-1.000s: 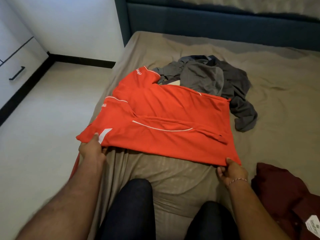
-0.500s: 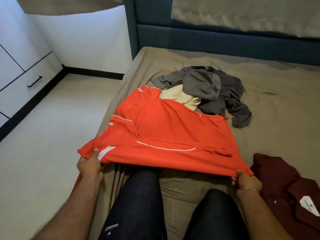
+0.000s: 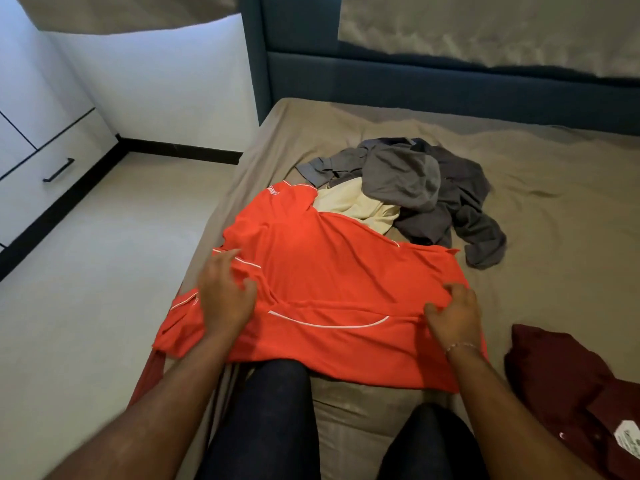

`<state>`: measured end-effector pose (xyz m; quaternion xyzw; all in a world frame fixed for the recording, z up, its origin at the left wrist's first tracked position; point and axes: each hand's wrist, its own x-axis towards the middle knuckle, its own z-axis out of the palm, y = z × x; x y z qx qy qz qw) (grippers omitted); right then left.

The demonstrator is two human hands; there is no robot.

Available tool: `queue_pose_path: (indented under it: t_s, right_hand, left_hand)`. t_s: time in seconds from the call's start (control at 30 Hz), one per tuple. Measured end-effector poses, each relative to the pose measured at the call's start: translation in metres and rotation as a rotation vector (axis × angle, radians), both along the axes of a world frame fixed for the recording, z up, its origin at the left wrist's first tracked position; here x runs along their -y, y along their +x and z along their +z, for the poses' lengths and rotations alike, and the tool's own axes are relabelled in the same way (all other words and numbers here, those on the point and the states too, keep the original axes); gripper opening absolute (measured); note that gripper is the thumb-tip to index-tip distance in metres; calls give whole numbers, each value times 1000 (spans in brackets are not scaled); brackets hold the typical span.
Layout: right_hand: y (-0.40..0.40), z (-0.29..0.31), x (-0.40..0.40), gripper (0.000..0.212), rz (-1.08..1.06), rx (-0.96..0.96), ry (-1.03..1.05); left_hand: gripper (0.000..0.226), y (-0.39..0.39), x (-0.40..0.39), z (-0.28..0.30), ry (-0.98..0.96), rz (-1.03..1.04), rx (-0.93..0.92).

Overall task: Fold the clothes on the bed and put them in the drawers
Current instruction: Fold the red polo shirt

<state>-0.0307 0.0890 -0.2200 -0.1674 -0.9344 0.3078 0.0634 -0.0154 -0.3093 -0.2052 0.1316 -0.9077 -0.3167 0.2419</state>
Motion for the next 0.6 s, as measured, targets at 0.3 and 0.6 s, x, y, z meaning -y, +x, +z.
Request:
queue_pose_path:
  t_s: [0.3,0.6]
  right_hand:
    - [-117,8,44,59,465,207,94]
    - [-190,-13,54,57,485,393,166]
  left_hand:
    - [60,-171,-100,16,-634,-778,450]
    - [56,-258,-113,20,-833,-883,796]
